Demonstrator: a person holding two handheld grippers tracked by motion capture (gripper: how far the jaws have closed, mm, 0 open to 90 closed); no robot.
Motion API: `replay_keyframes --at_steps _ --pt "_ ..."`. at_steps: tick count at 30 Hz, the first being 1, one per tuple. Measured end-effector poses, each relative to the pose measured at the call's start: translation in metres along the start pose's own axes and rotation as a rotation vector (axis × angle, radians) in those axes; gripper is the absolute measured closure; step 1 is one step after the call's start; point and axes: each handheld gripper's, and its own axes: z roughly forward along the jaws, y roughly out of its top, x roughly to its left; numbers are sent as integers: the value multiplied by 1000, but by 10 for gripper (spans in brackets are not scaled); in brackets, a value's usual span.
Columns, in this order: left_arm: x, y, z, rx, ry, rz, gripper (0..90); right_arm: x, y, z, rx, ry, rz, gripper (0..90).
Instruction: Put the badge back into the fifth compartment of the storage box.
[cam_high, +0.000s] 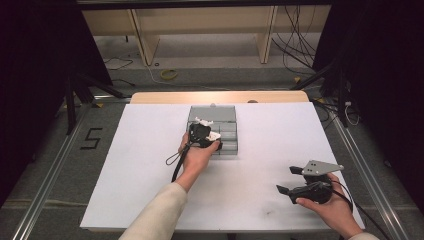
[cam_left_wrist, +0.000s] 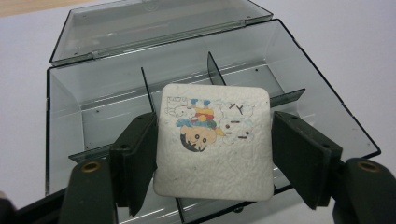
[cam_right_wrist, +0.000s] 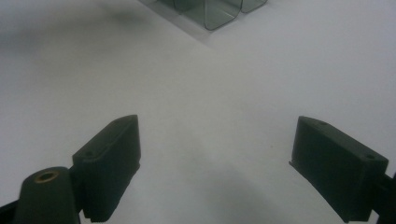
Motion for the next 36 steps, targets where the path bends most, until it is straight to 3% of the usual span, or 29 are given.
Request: replay_keyframes --at_steps 16,36 --pt "0 1 12 14 0 -37 326 0 0 0 -1 0 1 162" --pt "1 0 21 20 3 -42 325 0 0 0 -1 2 -1 162"
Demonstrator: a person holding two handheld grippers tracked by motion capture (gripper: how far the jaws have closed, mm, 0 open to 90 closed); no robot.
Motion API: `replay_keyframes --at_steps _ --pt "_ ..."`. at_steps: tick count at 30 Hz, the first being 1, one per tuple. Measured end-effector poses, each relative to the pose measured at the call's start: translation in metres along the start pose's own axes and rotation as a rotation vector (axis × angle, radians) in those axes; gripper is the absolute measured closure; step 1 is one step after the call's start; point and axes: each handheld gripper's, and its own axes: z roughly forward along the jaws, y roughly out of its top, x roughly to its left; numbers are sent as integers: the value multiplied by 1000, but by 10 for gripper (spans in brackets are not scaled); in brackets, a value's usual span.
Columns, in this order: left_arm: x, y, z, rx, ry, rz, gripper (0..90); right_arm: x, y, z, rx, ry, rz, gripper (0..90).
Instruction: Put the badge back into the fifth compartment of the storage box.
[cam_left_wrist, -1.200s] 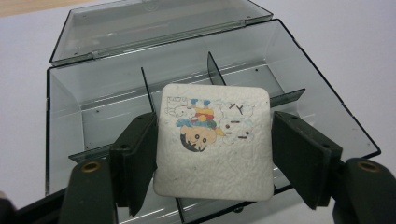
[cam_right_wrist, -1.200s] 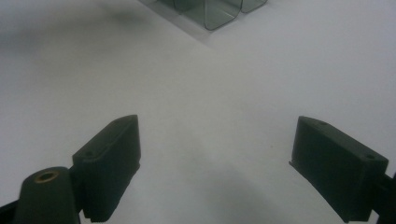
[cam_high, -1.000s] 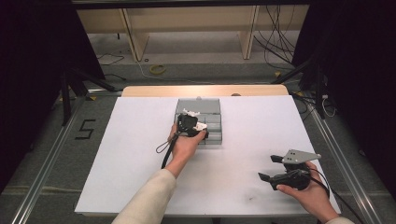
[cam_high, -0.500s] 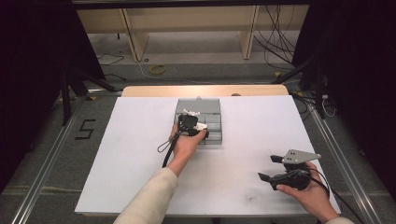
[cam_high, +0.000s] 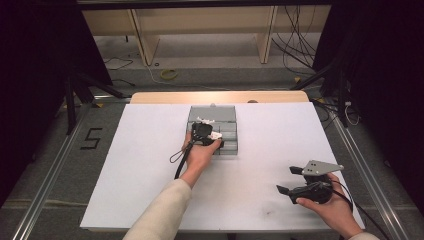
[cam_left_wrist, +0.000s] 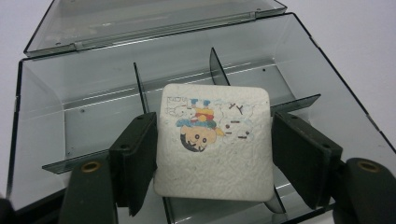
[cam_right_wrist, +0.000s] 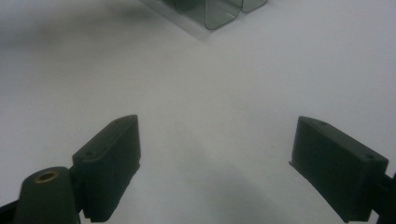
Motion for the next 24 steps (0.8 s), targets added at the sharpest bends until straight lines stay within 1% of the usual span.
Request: replay_keyframes --at_steps 2,5,9,18,21,24 --pt "0 0 1 3 -4 -5 326 0 0 0 0 0 1 162" --pt "-1 -1 1 8 -5 4 325 0 0 0 0 0 1 162" --pt "-2 -1 2 9 -4 -1 325 0 0 0 1 0 1 162" --pt "-2 -2 2 28 2 10 323 0 0 1 4 1 2 162" --pt "-3 -3 2 37 -9 14 324 0 0 1 5 2 3 162" --pt "-3 -3 -1 33 -14 25 310 0 0 1 5 3 3 162"
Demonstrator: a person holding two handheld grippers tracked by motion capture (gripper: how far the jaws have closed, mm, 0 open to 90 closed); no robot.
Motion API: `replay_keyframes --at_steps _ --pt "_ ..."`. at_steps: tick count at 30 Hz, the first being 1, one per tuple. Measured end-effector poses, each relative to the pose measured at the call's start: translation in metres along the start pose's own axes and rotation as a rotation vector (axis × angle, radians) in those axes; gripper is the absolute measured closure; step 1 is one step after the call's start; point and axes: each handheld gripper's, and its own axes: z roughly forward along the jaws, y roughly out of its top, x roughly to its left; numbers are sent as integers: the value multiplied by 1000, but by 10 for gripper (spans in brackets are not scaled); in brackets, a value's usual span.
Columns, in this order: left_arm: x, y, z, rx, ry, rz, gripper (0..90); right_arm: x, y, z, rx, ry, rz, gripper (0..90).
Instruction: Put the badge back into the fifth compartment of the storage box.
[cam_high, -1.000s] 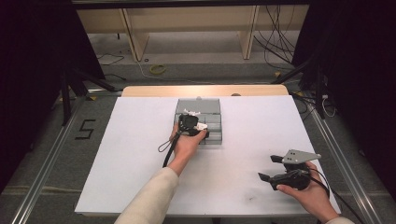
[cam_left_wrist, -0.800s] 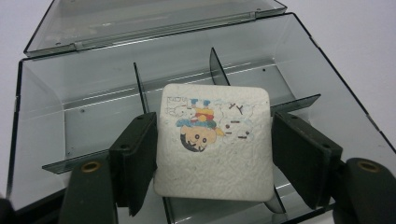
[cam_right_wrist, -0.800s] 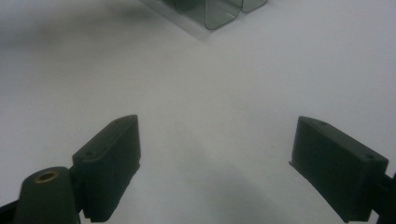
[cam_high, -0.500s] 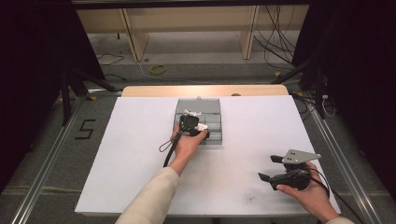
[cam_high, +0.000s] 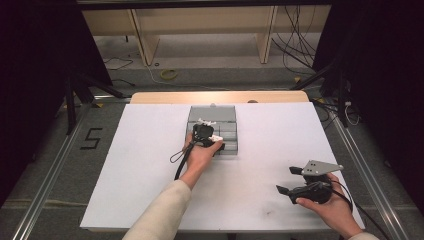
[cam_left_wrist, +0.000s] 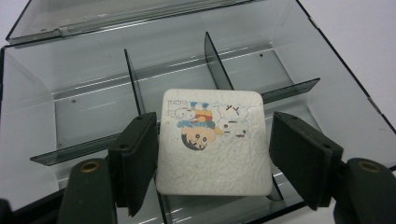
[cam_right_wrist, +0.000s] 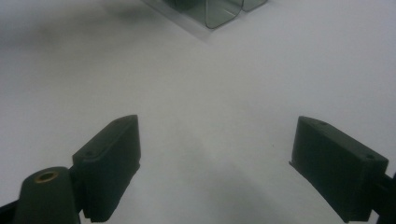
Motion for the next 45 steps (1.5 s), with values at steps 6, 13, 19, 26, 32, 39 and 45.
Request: replay_keyframes --at_steps 6,13,19,26,32,39,45 --pt "8 2 -9 -30 -15 -18 293 0 0 0 0 -1 1 162" --pt "21 4 -13 -61 3 -49 603 1 0 1 4 2 3 162" --pt "23 2 -9 -26 -8 -11 862 0 0 0 1 1 2 162" --pt "22 0 -5 -9 -23 31 885 0 0 0 0 3 1 162" --pt "20 -2 -4 22 -32 52 885 0 0 0 1 3 0 162" --pt "18 -2 -8 34 -52 58 885 0 0 0 2 3 0 162" --pt "18 0 -7 -18 -61 63 865 0 0 1 3 4 0 162"
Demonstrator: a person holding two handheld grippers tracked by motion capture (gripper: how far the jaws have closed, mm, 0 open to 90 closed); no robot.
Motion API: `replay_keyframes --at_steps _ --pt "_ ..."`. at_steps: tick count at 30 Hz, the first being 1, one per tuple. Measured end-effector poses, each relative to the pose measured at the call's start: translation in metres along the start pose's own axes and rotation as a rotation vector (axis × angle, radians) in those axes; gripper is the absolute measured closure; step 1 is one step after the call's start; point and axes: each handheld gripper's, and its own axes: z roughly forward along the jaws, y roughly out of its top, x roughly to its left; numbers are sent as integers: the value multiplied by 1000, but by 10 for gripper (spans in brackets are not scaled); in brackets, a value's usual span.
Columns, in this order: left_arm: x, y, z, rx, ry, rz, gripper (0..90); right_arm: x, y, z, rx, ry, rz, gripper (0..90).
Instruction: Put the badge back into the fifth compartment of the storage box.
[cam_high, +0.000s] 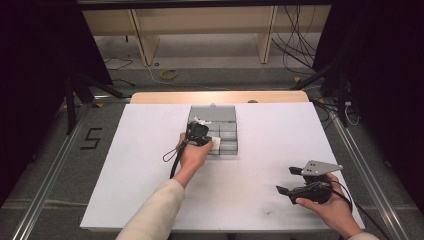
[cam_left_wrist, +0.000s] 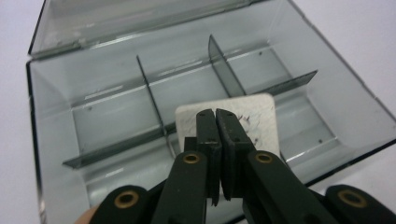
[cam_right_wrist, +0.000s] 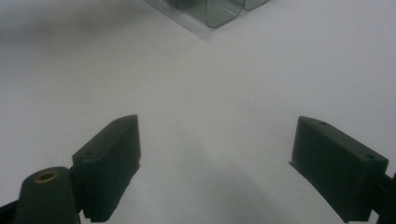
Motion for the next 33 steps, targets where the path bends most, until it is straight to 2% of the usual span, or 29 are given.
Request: replay_keyframes --at_steps 8,20,33 --pt "-3 0 -2 -14 -2 14 852 -1 0 -1 -5 0 2 162" --pt "2 -2 -23 -21 -7 59 787 1 0 0 -1 1 -3 162" --pt "9 -9 -35 -15 -24 74 747 2 1 1 1 0 -2 162"
